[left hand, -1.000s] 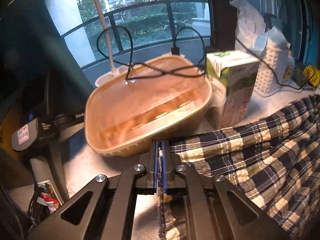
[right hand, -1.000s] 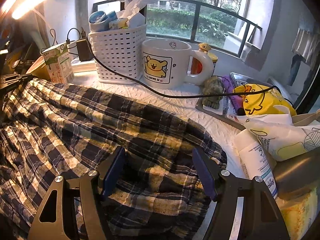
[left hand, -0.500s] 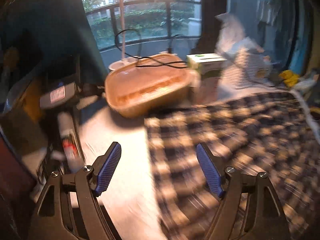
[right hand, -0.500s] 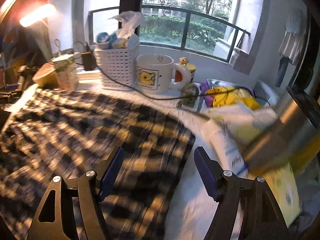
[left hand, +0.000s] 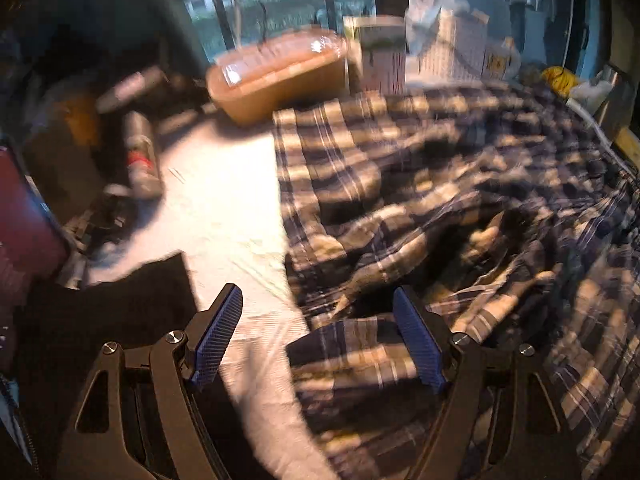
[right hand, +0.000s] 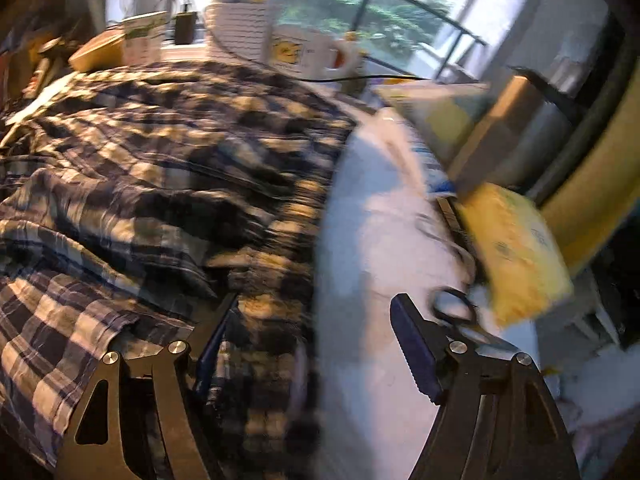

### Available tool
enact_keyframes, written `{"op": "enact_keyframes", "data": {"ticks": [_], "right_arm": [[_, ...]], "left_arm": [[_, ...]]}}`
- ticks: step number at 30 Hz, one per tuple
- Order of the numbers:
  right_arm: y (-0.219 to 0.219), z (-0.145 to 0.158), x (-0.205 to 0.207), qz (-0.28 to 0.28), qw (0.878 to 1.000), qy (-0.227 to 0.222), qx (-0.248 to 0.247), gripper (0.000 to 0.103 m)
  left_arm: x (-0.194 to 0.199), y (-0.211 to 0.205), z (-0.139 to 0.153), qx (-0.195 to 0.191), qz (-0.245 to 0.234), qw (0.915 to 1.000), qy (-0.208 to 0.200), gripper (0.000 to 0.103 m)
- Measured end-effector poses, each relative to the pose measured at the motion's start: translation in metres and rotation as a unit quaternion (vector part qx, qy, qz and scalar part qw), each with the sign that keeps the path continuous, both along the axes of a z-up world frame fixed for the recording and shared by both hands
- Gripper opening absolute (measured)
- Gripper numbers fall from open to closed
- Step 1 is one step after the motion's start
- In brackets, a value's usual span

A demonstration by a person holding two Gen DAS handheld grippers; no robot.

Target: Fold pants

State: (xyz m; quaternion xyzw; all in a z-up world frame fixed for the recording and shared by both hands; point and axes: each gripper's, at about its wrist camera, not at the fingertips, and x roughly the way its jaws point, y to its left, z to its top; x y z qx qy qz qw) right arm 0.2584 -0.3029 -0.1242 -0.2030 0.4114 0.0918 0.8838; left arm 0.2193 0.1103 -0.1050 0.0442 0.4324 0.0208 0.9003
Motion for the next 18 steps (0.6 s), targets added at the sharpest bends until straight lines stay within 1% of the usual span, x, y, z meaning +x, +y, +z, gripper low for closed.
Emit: {"op": "enact_keyframes", "data": {"ticks": [4, 8, 10, 12, 14, 16, 18], "right_arm": [[-0.011, 0.018, -0.028, -0.011, 0.999, -0.029, 0.019, 0.080], [-0.012, 0.032, -0.054, -0.009, 0.998, -0.048, 0.031, 0.080], [-0.012, 0.036, -0.071, -0.007, 0.998, -0.057, 0.036, 0.080], [-0.009, 0.038, -0.081, -0.008, 0.997, -0.061, 0.038, 0.080], [-0.008, 0.038, -0.093, -0.006, 0.997, -0.062, 0.036, 0.080], [-0.009, 0.035, -0.100, -0.010, 0.998, -0.060, 0.034, 0.080], [-0.014, 0.034, -0.109, -0.021, 0.997, -0.059, 0.036, 0.080]], "left_arm": [[-0.030, -0.010, 0.020, -0.013, -0.024, 0.9991, -0.034, 0.078], [-0.073, -0.033, 0.032, -0.038, -0.077, 0.9943, -0.063, 0.078], [-0.092, -0.043, 0.034, -0.054, -0.100, 0.9914, -0.066, 0.078], [-0.114, -0.056, 0.031, -0.079, -0.121, 0.9875, -0.062, 0.078], [-0.133, -0.069, 0.025, -0.094, -0.148, 0.9830, -0.055, 0.078], [-0.148, -0.080, 0.019, -0.087, -0.165, 0.9812, -0.050, 0.078], [-0.160, -0.087, 0.016, -0.088, -0.171, 0.9802, -0.045, 0.078]]}}
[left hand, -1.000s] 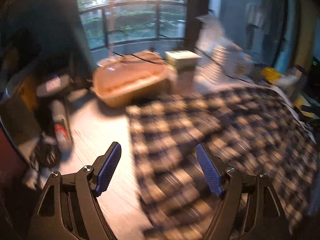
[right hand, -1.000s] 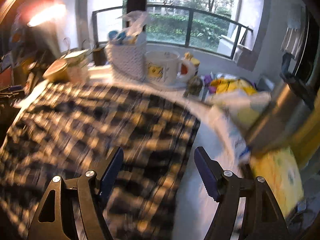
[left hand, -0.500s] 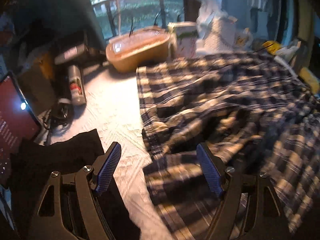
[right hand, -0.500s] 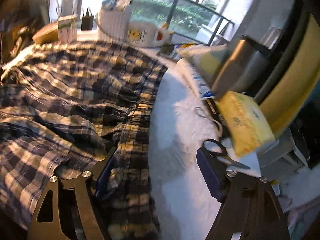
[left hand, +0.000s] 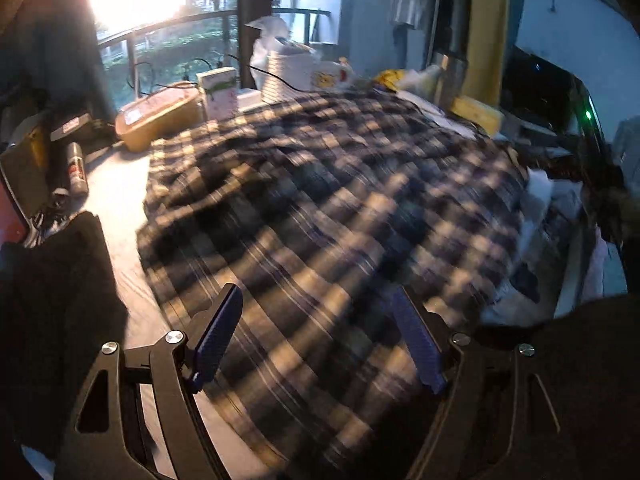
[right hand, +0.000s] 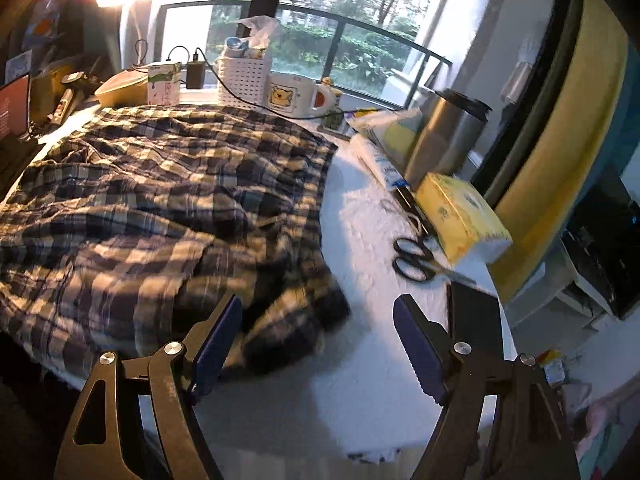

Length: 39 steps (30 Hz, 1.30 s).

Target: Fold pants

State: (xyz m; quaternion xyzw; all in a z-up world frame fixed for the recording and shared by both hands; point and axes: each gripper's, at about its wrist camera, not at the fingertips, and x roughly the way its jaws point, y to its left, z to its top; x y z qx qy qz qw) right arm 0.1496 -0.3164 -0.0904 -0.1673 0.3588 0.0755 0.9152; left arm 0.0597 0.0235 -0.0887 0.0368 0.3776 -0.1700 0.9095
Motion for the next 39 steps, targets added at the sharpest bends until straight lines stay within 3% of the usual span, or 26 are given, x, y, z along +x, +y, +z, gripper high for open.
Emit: {"op": "enact_keyframes", "data": {"ticks": [4, 7, 11, 15, 18, 22, 23, 24, 26, 27, 28, 29, 34, 39], "right_arm": [[-0.012, 0.005, -0.021, -0.018, 1.000, -0.007, 0.010, 0.080], [-0.022, 0.008, -0.031, -0.033, 0.999, -0.011, 0.016, 0.080], [-0.029, 0.009, -0.042, -0.041, 0.999, -0.011, 0.022, 0.080], [-0.028, 0.004, -0.046, -0.034, 0.999, -0.008, 0.018, 0.080], [-0.028, -0.011, -0.042, -0.039, 0.999, -0.008, -0.022, 0.080], [-0.026, -0.031, -0.034, -0.035, 0.998, 0.005, -0.048, 0.080], [-0.022, -0.034, -0.034, -0.029, 0.998, 0.004, -0.055, 0.080], [-0.018, -0.037, -0.033, -0.022, 0.998, 0.002, -0.062, 0.080], [-0.006, -0.044, -0.030, -0.003, 0.997, -0.003, -0.078, 0.080], [-0.001, -0.046, -0.029, 0.004, 0.996, -0.009, -0.086, 0.080], [0.005, -0.048, -0.027, 0.011, 0.995, -0.016, -0.096, 0.080], [0.010, -0.048, -0.026, 0.017, 0.994, -0.024, -0.106, 0.080], [0.024, -0.043, -0.017, 0.046, 0.989, -0.046, -0.133, 0.080], [0.032, -0.044, -0.003, 0.097, 0.989, -0.038, -0.105, 0.079]], "left_arm": [[-0.016, -0.004, -0.005, -0.024, -0.009, 0.9996, 0.012, 0.078], [-0.028, -0.011, -0.012, -0.019, -0.021, 0.9995, 0.017, 0.078], [-0.039, -0.023, -0.026, 0.017, -0.046, 0.9984, 0.027, 0.078], [-0.039, -0.028, -0.042, 0.056, -0.041, 0.9963, 0.051, 0.078], [-0.042, -0.026, -0.044, 0.061, -0.036, 0.9966, 0.041, 0.078], [-0.045, -0.031, -0.049, 0.099, -0.040, 0.9940, 0.025, 0.076], [-0.045, -0.032, -0.050, 0.110, -0.040, 0.9930, 0.018, 0.073], [-0.046, -0.032, -0.050, 0.124, -0.035, 0.9916, 0.009, 0.061], [-0.045, -0.029, -0.048, 0.119, -0.043, 0.9919, 0.012, 0.055], [-0.045, -0.028, -0.045, 0.109, -0.050, 0.9926, 0.015, 0.041], [-0.047, -0.026, -0.042, 0.095, -0.058, 0.9936, 0.018, 0.022], [-0.047, -0.023, -0.038, 0.079, -0.059, 0.9948, 0.026, 0.016], [-0.045, -0.008, -0.024, 0.045, -0.038, 0.9982, 0.014, 0.003], [-0.039, 0.006, -0.012, 0.038, -0.012, 0.9992, -0.009, 0.001]]}}
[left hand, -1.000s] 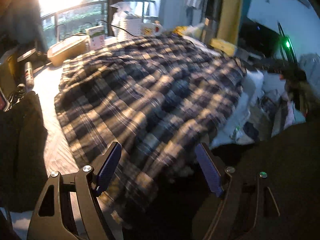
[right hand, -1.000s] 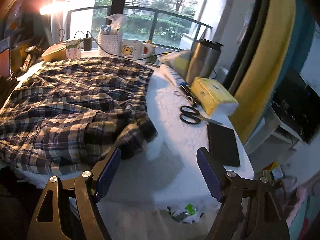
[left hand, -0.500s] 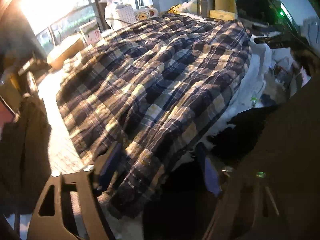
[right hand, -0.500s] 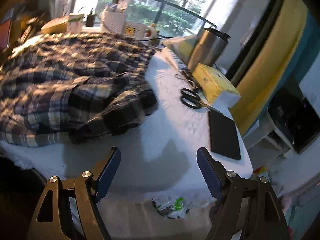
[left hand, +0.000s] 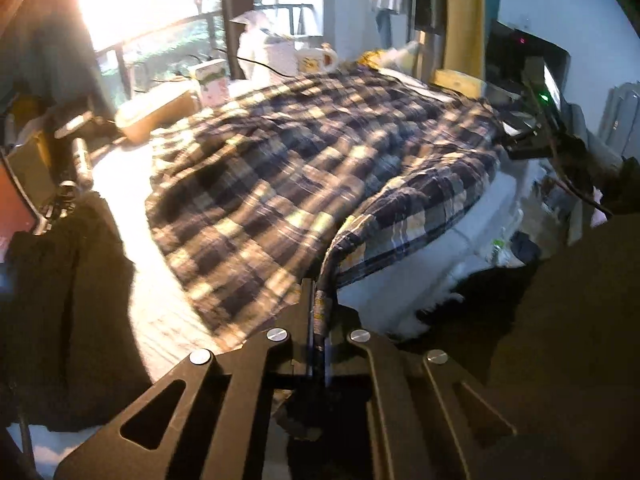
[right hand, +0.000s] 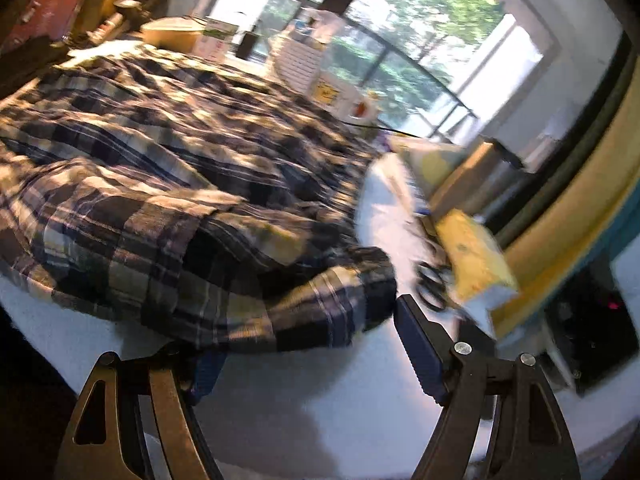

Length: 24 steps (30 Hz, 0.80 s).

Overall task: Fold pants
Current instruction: 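Grasp the garment edge with the right tool while the left tool grasps too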

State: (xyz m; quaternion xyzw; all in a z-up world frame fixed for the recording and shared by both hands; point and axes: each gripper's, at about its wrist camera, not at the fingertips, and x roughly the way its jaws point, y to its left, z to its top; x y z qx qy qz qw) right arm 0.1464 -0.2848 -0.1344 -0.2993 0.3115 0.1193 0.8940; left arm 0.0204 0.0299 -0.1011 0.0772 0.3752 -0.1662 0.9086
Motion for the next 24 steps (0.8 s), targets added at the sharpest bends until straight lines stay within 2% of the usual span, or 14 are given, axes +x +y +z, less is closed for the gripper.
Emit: {"op": "enact_keyframes", "data": {"ticks": [1, 2, 3, 9, 14, 20, 24], "right_arm": [[0.001, 0.001, 0.002, 0.011, 1.000, 0.010, 0.019, 0.060], [0.000, 0.003, 0.005, 0.019, 0.999, 0.021, 0.041, 0.027], [-0.001, 0.005, 0.007, 0.016, 0.998, 0.024, 0.054, 0.020], [-0.006, 0.027, 0.000, -0.005, 0.994, 0.017, 0.104, 0.017], [-0.018, 0.055, -0.004, -0.023, 0.988, -0.010, 0.155, 0.017], [-0.019, 0.079, 0.006, -0.025, 0.982, -0.035, 0.183, 0.017], [-0.018, 0.095, 0.021, -0.022, 0.977, -0.043, 0.209, 0.015]], "left_arm": [[0.001, 0.004, 0.004, -0.001, 0.005, 1.0000, -0.007, 0.001], [0.002, 0.007, 0.010, -0.005, 0.010, 0.9998, -0.016, 0.001], [0.003, 0.009, 0.015, -0.011, 0.013, 0.9996, -0.022, 0.001], [0.003, 0.017, 0.047, -0.035, 0.020, 0.9962, -0.076, 0.001], [0.015, 0.016, 0.071, -0.020, 0.019, 0.9929, -0.116, 0.001], [0.035, 0.020, 0.096, -0.005, 0.023, 0.9883, -0.151, 0.001], [0.052, 0.027, 0.104, -0.003, 0.031, 0.9868, -0.159, 0.001]]}}
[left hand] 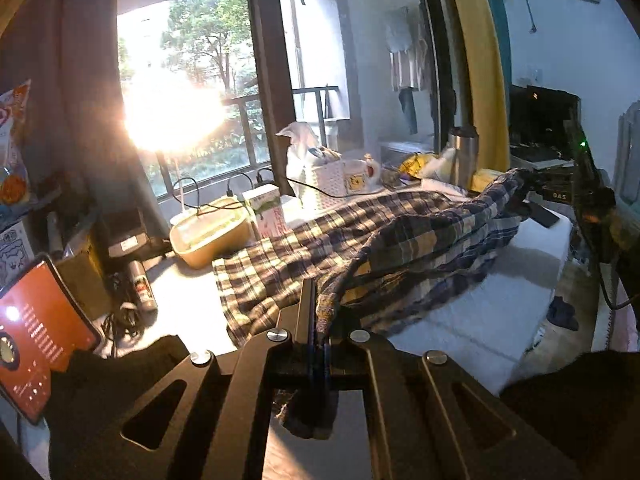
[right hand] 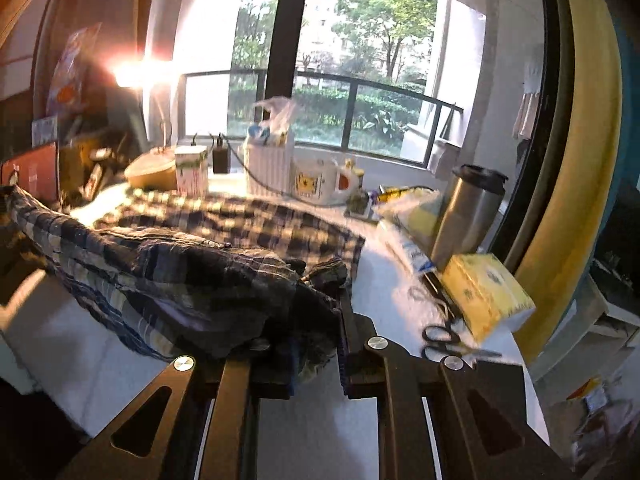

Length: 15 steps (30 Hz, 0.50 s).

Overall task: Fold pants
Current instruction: 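Grasp the garment edge with the right tool while the left tool grasps too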

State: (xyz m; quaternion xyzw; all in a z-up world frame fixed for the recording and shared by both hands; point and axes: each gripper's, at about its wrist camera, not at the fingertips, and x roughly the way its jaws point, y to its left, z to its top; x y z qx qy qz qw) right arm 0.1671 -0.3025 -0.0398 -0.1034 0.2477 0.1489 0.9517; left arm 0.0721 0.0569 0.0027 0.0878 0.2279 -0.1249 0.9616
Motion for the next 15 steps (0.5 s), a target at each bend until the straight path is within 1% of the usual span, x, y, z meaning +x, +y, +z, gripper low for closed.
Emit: {"op": "enact_keyframes", "data": {"ticks": [3, 8, 13, 15], "right_arm": [[0.001, 0.009, 0.011, 0.001, 1.000, -0.006, 0.013, 0.015], [0.001, 0.024, 0.036, -0.005, 0.999, -0.015, 0.031, 0.014], [0.001, 0.031, 0.068, -0.010, 0.999, -0.016, 0.043, 0.014], [0.001, 0.032, 0.081, -0.012, 0.999, -0.014, 0.045, 0.012]], "left_arm": [[0.016, 0.004, 0.006, -0.003, 0.007, 1.0000, -0.006, 0.001], [0.046, 0.006, 0.016, -0.003, 0.006, 0.9999, -0.015, 0.001], [0.084, 0.012, 0.018, -0.004, 0.009, 0.9999, -0.005, 0.001], [0.105, 0.014, 0.017, -0.003, 0.012, 0.9999, 0.004, 0.001]]}}
